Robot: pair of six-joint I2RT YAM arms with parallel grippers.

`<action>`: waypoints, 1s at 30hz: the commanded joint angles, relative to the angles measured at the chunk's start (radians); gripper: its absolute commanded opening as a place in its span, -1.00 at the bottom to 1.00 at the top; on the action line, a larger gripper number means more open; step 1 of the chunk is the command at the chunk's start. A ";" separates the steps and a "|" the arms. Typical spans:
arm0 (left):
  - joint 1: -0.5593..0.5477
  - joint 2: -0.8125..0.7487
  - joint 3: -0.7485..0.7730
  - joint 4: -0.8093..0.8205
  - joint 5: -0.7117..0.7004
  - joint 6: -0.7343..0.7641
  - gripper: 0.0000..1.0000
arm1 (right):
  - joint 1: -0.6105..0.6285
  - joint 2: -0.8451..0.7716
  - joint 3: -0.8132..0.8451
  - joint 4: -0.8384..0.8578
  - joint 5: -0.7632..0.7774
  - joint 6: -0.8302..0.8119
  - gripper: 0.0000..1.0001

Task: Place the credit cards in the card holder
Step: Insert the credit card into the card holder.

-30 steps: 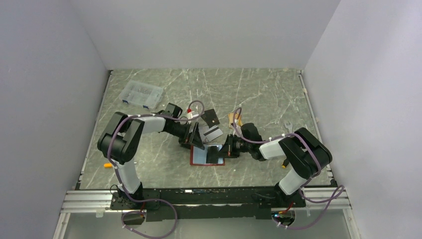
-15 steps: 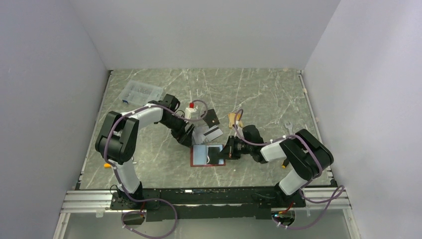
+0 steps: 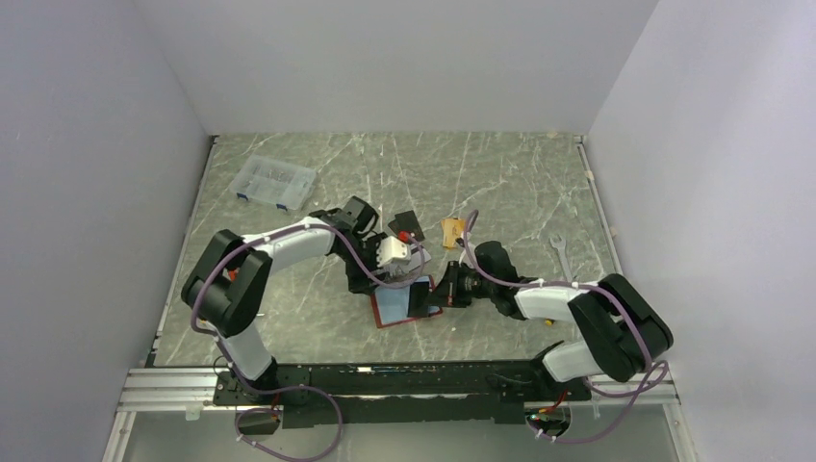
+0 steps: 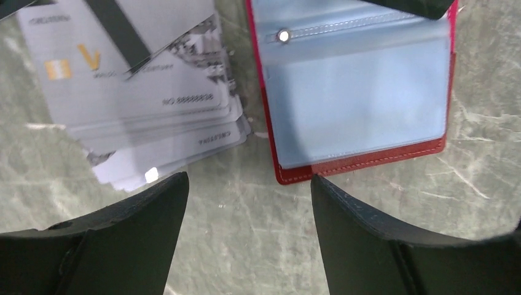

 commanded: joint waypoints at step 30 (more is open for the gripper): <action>-0.233 0.097 0.061 0.038 -0.203 0.041 0.55 | -0.193 -0.111 0.015 0.010 -0.138 -0.033 -1.00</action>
